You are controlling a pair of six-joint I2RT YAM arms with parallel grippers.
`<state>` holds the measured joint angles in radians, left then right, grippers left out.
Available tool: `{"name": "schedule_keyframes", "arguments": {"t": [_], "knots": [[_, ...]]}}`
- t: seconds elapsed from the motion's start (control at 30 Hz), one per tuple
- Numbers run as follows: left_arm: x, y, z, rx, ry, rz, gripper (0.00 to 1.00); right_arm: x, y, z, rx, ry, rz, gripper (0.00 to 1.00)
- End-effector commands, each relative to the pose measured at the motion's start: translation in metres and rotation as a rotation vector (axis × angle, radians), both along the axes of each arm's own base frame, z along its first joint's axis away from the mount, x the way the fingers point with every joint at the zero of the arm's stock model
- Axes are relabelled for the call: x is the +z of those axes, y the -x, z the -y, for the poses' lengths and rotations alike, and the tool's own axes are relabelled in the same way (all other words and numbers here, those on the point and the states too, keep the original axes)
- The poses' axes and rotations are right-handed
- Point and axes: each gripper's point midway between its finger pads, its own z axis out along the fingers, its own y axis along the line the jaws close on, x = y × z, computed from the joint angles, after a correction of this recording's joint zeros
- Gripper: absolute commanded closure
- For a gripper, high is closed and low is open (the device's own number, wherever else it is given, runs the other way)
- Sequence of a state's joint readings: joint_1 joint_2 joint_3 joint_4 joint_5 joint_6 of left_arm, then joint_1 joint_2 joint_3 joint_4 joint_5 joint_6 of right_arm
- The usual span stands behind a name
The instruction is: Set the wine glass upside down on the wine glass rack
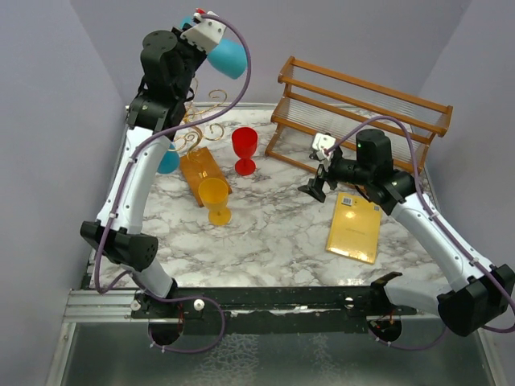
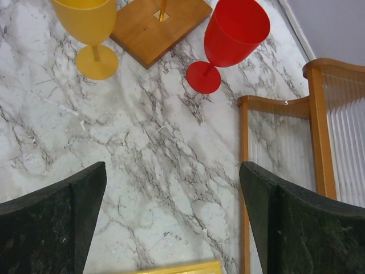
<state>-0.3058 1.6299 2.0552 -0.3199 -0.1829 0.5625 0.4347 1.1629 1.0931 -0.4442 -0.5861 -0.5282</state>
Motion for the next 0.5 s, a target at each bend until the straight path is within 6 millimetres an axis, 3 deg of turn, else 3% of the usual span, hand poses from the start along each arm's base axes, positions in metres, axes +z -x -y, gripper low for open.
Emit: {"name": "schedule_keyframes", "arguments": {"t": [0.0,0.27,0.47], "knots": [[0.002,-0.015,-0.004,0.093,-0.187,0.033,1.00,0.007,0.003,-0.004,0.026,-0.034,0.026,0.00],[-0.034,-0.044,0.018,0.107,-0.352,-0.022,1.00,0.002,0.004,-0.004,0.031,-0.031,0.017,0.00],[-0.067,-0.047,0.028,0.068,-0.477,-0.111,1.00,0.000,0.005,-0.004,0.033,-0.026,0.017,0.00]]}}
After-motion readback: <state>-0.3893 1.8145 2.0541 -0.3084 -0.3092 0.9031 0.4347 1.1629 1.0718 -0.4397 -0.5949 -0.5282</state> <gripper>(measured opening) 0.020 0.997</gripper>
